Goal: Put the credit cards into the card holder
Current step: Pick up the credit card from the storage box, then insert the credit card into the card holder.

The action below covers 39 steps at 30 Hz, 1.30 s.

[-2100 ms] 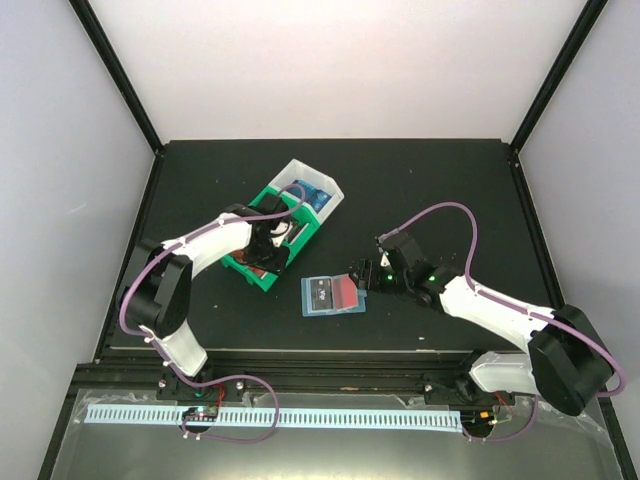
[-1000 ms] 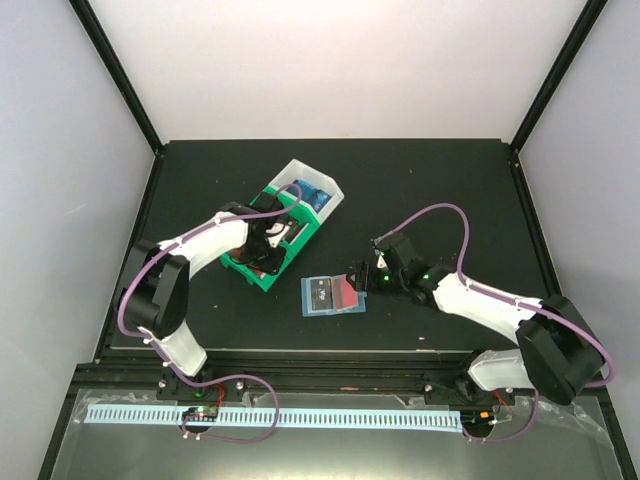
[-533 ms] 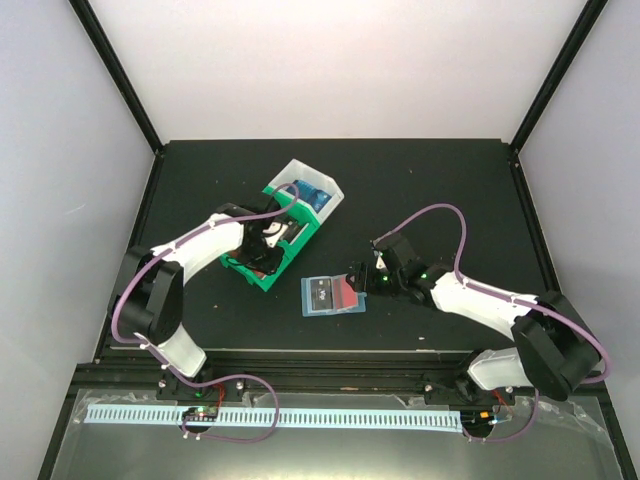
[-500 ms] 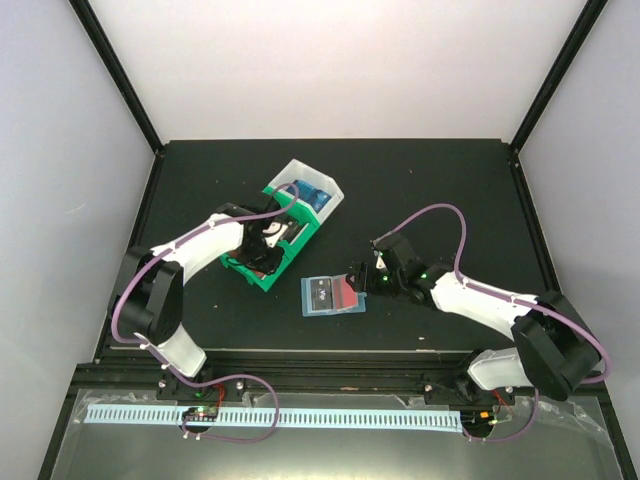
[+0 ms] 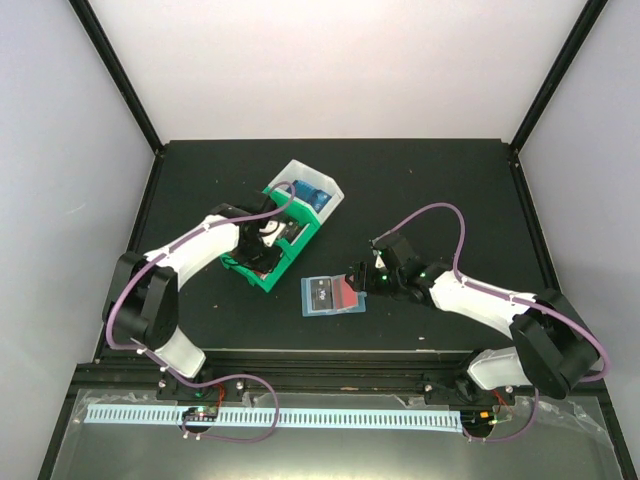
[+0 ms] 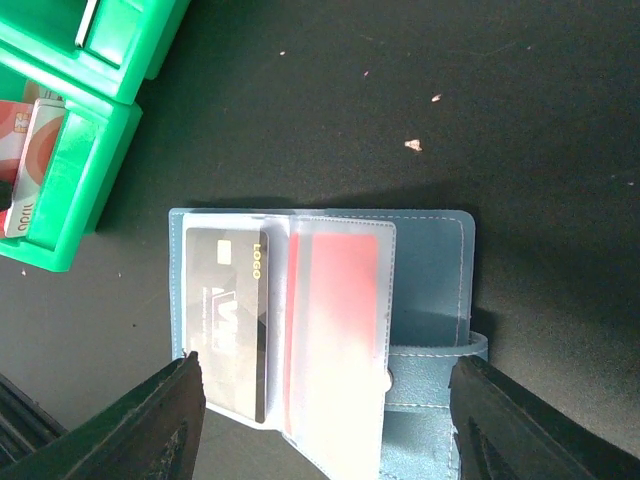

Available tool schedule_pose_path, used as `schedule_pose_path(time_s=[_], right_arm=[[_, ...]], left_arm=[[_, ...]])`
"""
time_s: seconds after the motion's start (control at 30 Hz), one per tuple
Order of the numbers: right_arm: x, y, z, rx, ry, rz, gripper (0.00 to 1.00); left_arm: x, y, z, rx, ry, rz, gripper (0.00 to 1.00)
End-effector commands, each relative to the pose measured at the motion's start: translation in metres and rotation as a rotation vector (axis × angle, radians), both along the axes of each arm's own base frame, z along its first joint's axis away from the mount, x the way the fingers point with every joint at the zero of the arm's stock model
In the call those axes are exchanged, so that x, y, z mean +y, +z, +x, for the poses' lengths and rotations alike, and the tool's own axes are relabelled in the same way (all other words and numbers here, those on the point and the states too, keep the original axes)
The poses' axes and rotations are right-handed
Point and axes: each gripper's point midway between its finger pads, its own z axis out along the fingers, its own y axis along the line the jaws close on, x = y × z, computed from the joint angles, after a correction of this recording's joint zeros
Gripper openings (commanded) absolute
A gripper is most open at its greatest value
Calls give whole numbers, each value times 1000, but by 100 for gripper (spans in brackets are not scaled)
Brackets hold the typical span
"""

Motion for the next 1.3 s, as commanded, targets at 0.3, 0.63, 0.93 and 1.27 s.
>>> schedule_pose_path(time_s=[0.3,0.63,0.93,1.27], right_arm=[[7,16,11,-33,-7,24,68],[-8,13,21,-67,-13,-118,68],[-17,-8,-1,-23,61,-266,67],[-14,-38,-22,57,143,-353,55]], left_arm=[[18,25,-1,-63,50,49,2],[5,107,7,-364,166,-191,2],[-56,113,-25,-346,292,-798,2],[-98,73,-48,-218,321,-890,2]])
